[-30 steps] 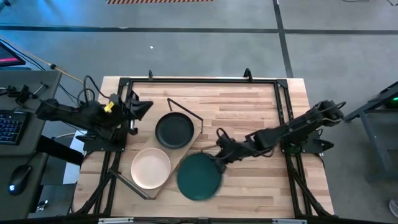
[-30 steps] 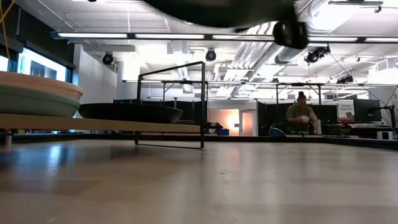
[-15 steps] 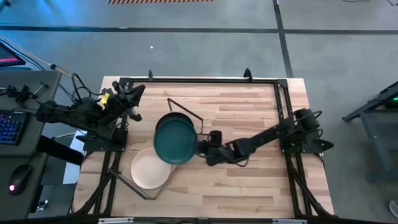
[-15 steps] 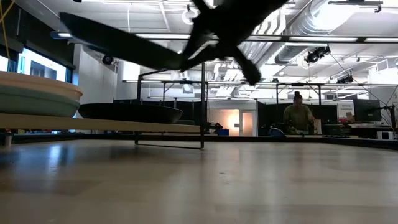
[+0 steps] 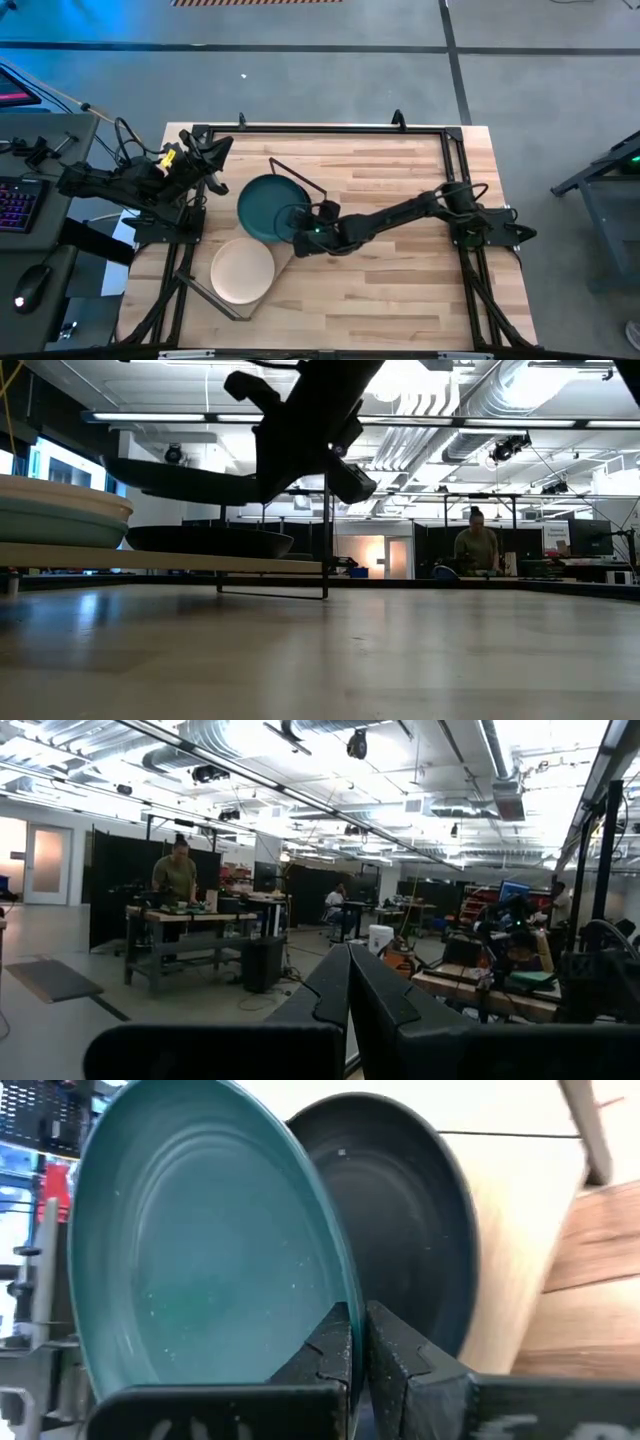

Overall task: Place and stack plates onto a shelf
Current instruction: Stack the green plate on the black plate on the shelf, then return to Home Position

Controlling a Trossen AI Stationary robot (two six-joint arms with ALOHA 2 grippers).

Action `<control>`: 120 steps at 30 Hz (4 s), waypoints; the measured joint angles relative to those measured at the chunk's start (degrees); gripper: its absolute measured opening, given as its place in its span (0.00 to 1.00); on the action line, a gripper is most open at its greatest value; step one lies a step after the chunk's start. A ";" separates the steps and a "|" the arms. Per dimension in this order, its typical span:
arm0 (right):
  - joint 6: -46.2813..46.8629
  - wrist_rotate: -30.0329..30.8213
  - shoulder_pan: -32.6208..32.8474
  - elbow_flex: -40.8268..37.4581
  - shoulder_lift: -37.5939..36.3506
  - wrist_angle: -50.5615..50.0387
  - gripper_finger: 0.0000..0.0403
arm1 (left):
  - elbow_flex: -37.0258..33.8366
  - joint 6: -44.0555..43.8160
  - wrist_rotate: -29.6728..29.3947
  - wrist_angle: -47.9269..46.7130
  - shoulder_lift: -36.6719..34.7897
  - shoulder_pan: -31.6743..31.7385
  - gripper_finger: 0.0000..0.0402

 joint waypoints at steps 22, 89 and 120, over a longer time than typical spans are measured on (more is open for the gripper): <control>2.90 -4.61 -1.27 -0.48 0.05 -5.98 0.00 | -0.02 -0.09 0.00 -0.02 0.00 0.00 0.00; -68.40 -27.39 -1.49 -55.23 -71.88 19.49 0.41 | -0.11 -31.59 19.25 -12.50 1.69 -0.07 0.00; -83.90 -24.58 -4.61 -54.77 -72.84 30.52 0.41 | -0.11 -26.01 22.56 -11.35 0.09 -0.05 0.00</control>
